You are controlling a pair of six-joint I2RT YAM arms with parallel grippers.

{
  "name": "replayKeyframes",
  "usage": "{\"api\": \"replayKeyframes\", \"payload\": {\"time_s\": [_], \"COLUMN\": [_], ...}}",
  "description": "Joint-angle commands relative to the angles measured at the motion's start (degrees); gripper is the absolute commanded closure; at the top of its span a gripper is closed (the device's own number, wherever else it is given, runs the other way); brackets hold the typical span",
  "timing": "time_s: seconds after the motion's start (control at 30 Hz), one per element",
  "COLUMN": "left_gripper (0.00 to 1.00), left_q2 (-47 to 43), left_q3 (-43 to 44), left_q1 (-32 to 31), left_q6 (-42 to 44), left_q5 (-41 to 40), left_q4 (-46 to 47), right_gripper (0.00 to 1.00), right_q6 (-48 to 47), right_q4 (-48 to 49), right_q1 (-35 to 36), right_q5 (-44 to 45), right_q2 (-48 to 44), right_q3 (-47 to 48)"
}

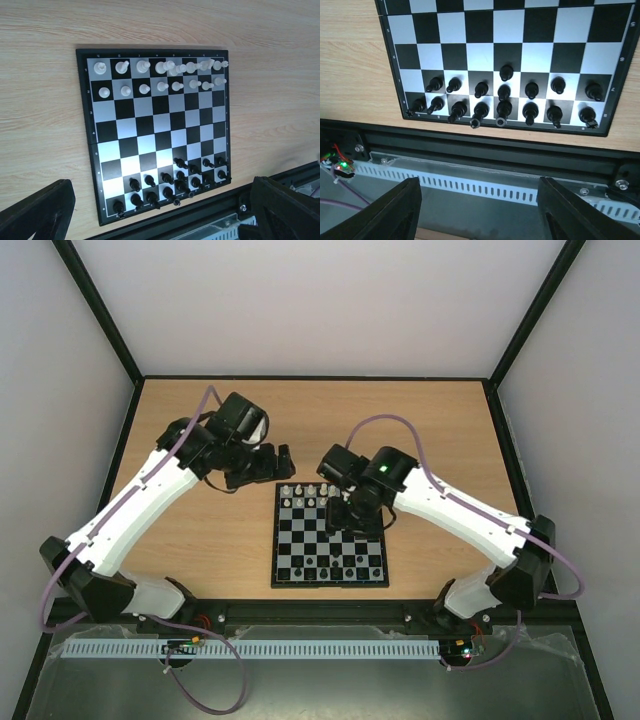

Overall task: Set up the chess pieces on the board
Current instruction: Pick up the chess piece from the chessboard.

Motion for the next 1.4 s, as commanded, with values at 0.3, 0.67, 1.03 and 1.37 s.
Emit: {"api": "replayKeyframes", "payload": {"time_s": [0.3,0.67,1.03,1.37], "left_gripper": [0.01,0.01,0.01,0.01], "left_q2": [-4.9,-4.6,-4.0,-3.1], "left_q3": [-1.0,-1.4,-1.1,-0.5], "left_q1": [-0.3,-0.3,-0.3,-0.2], "left_q6": [-3.8,-3.5,-3.4,-2.8], "left_q5": [-1.3,-0.8,-0.4,-0.2], "left_q4": [-4.6,-3.6,-3.3,-3.4], "right_gripper": [0.62,0.73,0.71,0.73], "right_q6": [1.1,-0.6,-3.2,-3.7], "right_q4": [7.5,13.8,15.1,15.9], "right_q1": [1.0,1.1,1.2,1.2], "right_q5": [-0.9,1.3,1.4,2.1], "right_q2": [7.5,8.6,15.5,18.4], "right_q3": [-6.3,-14.2,-12.7,-12.8]}}
